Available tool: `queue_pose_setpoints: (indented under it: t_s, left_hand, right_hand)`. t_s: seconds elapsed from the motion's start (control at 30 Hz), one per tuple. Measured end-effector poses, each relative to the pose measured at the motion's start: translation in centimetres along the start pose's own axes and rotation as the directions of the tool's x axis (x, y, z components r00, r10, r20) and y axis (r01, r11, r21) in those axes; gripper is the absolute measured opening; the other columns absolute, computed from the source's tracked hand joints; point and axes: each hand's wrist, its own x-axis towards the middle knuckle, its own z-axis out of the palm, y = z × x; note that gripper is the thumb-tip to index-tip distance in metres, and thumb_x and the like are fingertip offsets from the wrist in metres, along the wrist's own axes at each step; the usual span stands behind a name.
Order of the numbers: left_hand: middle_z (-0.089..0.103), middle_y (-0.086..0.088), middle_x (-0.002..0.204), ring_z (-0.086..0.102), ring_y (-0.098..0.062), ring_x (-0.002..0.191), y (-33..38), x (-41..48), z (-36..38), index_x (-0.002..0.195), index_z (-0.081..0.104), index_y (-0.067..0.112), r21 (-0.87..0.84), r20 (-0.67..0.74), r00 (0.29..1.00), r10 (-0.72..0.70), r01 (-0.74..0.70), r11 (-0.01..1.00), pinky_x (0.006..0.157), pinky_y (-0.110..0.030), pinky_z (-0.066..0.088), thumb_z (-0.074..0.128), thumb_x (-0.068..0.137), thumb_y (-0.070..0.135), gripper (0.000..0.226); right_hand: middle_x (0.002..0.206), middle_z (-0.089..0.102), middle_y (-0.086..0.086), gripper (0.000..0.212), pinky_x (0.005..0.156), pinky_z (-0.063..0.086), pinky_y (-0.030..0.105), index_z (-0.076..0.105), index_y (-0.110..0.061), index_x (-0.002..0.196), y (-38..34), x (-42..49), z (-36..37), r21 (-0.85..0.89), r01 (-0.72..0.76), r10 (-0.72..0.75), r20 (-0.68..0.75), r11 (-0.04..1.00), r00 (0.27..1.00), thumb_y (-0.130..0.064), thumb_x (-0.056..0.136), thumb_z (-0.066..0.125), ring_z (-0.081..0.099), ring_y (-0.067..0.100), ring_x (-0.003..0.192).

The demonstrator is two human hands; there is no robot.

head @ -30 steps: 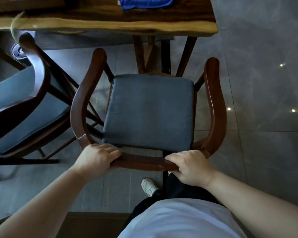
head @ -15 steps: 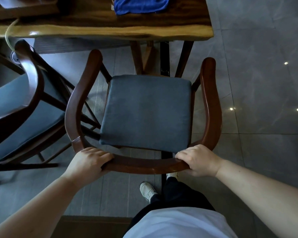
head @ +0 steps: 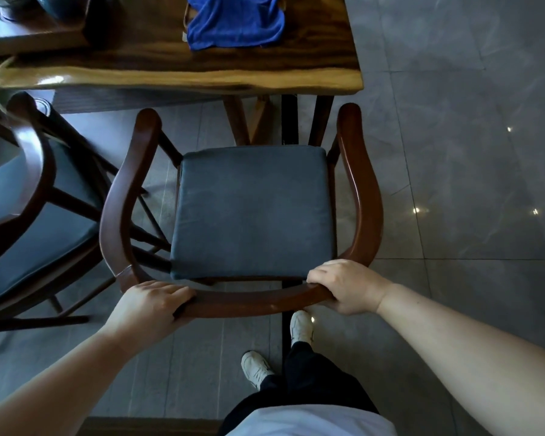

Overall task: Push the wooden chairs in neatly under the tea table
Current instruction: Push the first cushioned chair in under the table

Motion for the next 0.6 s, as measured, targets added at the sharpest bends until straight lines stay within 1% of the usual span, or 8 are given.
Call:
queue_pose_setpoints:
  t_s: [0.13,0.33,0.5,0.6]
  left_hand:
    - [0.07,0.005,0.07,0.067,-0.022,0.062,-1.3,0.8,-0.4,0.085,0.07,0.021,0.021,0.002,1.0,-0.009,0.009,1.0,0.055,-0.032,0.055,0.049,0.074,0.051,0.038]
    - [0.068,0.006,0.065,0.066,-0.021,0.058,-3.0,1.6,-1.4,0.081,0.069,0.023,0.054,-0.004,0.999,-0.048,0.049,0.997,0.049,-0.027,0.05,0.046,0.072,0.054,0.04]
    - [0.069,0.001,0.066,0.066,-0.024,0.057,-4.4,2.4,-2.1,0.082,0.071,0.019,0.072,-0.022,0.999,-0.033,0.034,0.997,0.049,-0.03,0.051,0.043,0.073,0.058,0.049]
    - [0.07,-0.001,0.069,0.066,-0.026,0.06,-5.3,2.9,-2.2,0.084,0.071,0.018,0.071,-0.015,0.999,-0.04,0.041,0.997,0.051,-0.033,0.051,0.044,0.073,0.06,0.052]
  right_hand:
    - [0.09,0.064,0.002,0.02,0.083,0.048,0.043,0.058,-0.014,0.096,0.6,1.5,-0.6,0.021,0.024,-0.023,-0.021,0.999,1.0,-0.019,0.081,0.07,0.059,0.022,0.085]
    - [0.087,0.064,0.004,0.02,0.078,0.048,0.045,0.057,-0.013,0.093,0.7,3.9,-1.2,0.023,0.049,-0.048,-0.042,0.999,0.998,-0.022,0.083,0.071,0.058,0.025,0.083]
    - [0.086,0.063,0.005,0.022,0.076,0.048,0.045,0.055,-0.015,0.092,0.8,5.6,-1.7,0.037,0.034,-0.032,-0.055,0.999,0.998,-0.022,0.081,0.073,0.059,0.027,0.083]
    - [0.087,0.063,0.004,0.024,0.075,0.049,0.044,0.055,-0.017,0.092,0.9,6.5,-2.2,0.042,0.017,-0.015,-0.053,0.999,0.998,-0.022,0.08,0.075,0.059,0.026,0.083]
